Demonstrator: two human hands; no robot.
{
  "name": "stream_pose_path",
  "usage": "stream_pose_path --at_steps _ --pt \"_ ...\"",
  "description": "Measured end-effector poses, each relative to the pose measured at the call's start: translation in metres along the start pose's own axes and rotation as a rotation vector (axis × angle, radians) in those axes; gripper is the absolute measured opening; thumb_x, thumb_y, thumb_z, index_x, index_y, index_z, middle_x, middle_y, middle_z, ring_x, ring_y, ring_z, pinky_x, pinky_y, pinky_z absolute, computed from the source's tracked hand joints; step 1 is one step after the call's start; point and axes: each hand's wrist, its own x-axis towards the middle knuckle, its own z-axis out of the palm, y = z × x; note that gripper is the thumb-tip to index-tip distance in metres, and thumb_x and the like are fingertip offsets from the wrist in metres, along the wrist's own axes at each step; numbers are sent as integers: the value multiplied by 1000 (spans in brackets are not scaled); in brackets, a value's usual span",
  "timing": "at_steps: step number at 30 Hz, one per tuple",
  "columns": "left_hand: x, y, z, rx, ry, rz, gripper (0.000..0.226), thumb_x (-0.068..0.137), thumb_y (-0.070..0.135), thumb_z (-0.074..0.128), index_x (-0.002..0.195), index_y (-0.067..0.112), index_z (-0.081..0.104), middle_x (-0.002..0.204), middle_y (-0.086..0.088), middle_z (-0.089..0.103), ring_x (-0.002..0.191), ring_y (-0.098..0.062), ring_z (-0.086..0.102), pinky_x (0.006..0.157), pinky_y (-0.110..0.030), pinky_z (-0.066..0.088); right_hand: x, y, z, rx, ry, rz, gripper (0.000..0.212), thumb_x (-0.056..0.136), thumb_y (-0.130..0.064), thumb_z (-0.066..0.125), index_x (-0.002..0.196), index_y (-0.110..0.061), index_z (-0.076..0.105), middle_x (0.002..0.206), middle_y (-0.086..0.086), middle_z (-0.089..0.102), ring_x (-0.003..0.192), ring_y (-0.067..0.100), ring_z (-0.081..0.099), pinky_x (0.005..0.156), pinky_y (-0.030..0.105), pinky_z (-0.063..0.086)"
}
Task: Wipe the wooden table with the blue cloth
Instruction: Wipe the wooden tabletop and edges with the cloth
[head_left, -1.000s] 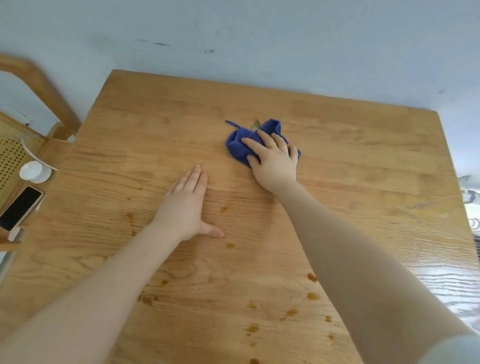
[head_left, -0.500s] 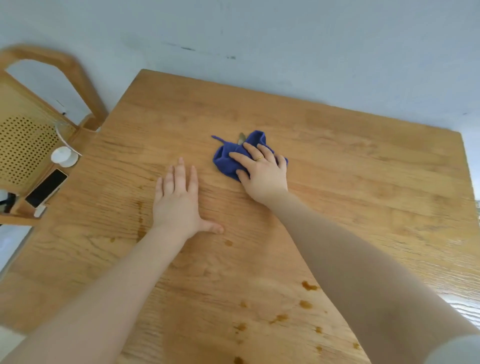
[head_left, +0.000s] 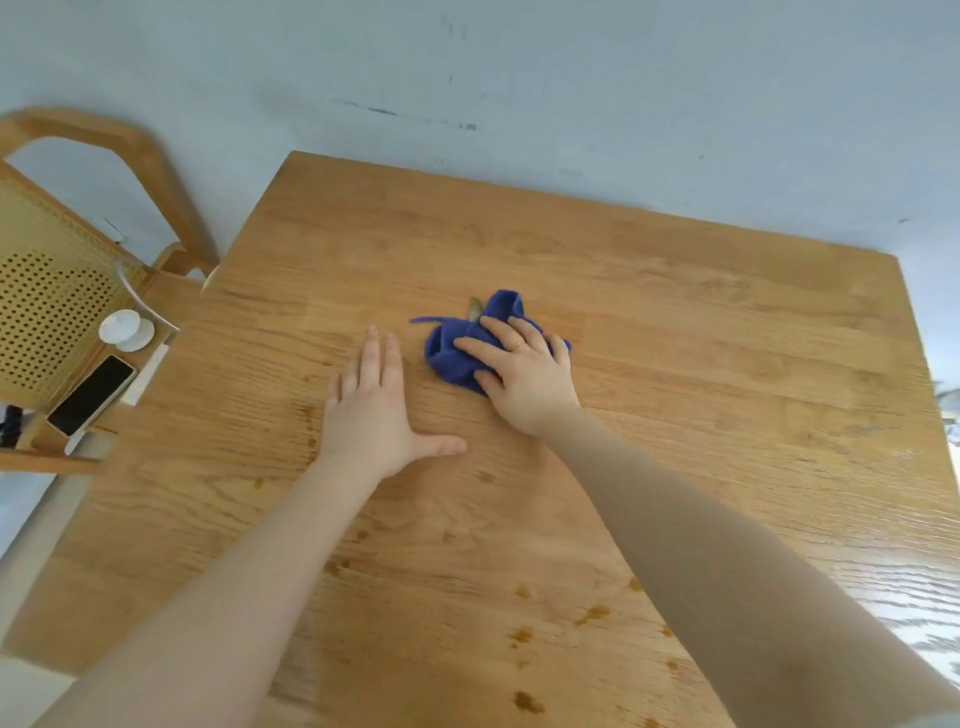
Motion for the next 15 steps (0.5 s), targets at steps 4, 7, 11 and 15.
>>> stream_pose_path --at_steps 4,7,11,15 --pt "4 -40 -18 -46 -23 22 134 55 75 65 149 17 -9 156 -3 -19 145 -25 -3 117 -40 4 13 -21 6 -28 93 231 41 97 -33 35 137 -44 36 154 -3 23 142 26 12 113 50 4" --pt "9 -62 -26 4 -62 86 134 54 75 66 149 18 -10 156 -1 -20 145 -26 -4 117 -40 4 -12 -47 21 -37 135 175 41 95 -29 40 135 -40 41 152 2 29 140 32 18 112 53 7" --pt "21 -83 -32 34 -95 157 129 58 71 67 150 19 -7 156 -2 -21 145 -26 -3 117 -40 5 -35 -72 35 -28 63 22 43 90 -33 34 130 -38 49 145 4 42 135 35 33 106 58 18" --pt "33 -103 -36 33 -117 167 119 65 67 66 150 22 -3 156 -1 -20 145 -27 -2 117 -41 6 -18 -58 27 -40 55 4 48 88 -41 25 130 -42 48 146 -1 40 135 30 32 104 53 21"
